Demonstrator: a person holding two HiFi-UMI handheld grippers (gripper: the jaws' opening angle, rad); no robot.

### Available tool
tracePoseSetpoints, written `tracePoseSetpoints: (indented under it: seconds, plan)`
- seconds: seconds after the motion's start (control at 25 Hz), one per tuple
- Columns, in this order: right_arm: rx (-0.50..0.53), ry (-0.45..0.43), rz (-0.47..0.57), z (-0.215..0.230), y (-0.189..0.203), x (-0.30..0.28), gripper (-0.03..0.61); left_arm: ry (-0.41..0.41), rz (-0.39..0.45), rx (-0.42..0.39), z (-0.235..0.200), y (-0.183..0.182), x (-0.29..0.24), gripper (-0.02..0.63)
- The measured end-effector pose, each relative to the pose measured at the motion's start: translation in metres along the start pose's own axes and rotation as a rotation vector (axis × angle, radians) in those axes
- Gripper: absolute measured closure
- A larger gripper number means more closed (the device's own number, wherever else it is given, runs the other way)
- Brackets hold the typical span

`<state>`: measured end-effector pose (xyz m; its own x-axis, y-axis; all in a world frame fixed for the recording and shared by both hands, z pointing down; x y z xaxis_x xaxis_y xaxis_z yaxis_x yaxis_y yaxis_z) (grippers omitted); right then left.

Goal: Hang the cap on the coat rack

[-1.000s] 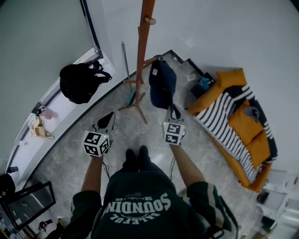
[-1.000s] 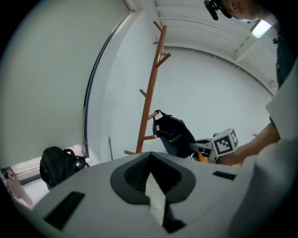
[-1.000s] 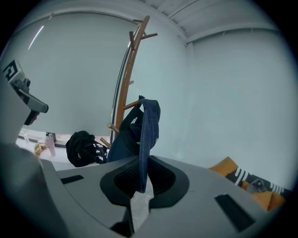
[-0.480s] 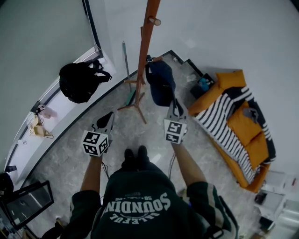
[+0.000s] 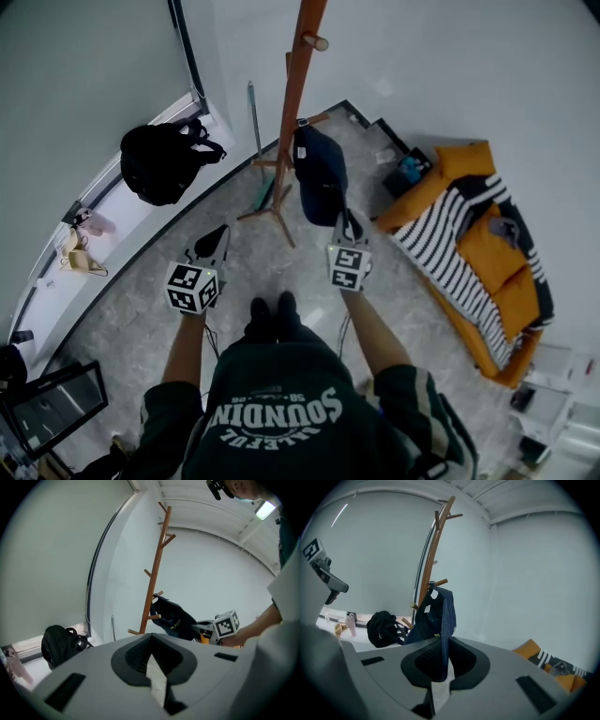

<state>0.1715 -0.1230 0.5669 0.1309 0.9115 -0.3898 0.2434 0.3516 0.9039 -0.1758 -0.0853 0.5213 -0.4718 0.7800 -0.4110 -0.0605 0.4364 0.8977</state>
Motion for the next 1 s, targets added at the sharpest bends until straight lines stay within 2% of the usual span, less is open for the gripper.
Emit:
tracePoseSetpoints:
  seconds: [0.24, 0.32, 0.44, 0.52, 0.76, 0.92, 1.0]
  plan:
    - [-0.093, -0.124, -0.128, -0.01, 0.021, -0.013, 0.555, -0.005, -0.002, -0.004, -0.001, 0.001, 0.004, 0.615]
    - [-0.131, -0.16, -0.175, -0.012, 0.028, -0.017, 0.511, -0.008, -0.003, -0.004, -0.002, 0.001, 0.006, 0.615]
    - [-0.162, -0.179, -0.239, -0.012, 0.046, -0.018, 0.476, -0.01, -0.003, -0.004, -0.001, 0.003, 0.01, 0.615]
    - [-0.168, -0.18, -0.255, -0.012, 0.054, -0.015, 0.476, -0.009, -0.002, -0.006, -0.001, 0.004, 0.012, 0.615]
    - [-0.159, -0.184, -0.232, -0.019, 0.046, 0.001, 0.481, 0.013, 0.002, -0.016, 0.001, 0.007, 0.015, 0.615]
    - [-0.144, -0.194, -0.161, -0.024, 0.038, 0.014, 0.565, 0.041, 0.011, -0.036, 0.007, 0.006, 0.015, 0.615]
    - [-0.151, -0.21, -0.115, -0.029, 0.025, 0.024, 0.578, 0.056, 0.017, -0.048, 0.009, 0.005, 0.015, 0.615]
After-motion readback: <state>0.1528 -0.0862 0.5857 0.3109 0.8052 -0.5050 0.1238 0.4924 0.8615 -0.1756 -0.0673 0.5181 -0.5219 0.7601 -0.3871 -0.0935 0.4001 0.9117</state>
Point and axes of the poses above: the fingertips, and each gripper's own axes: x backward along the fingers, z to its right, y out of its underside, the point moved 10 cm from there along x, backward along the fingers, and after that the axes turned 5 degrees about -y, right-handed, at the moved point
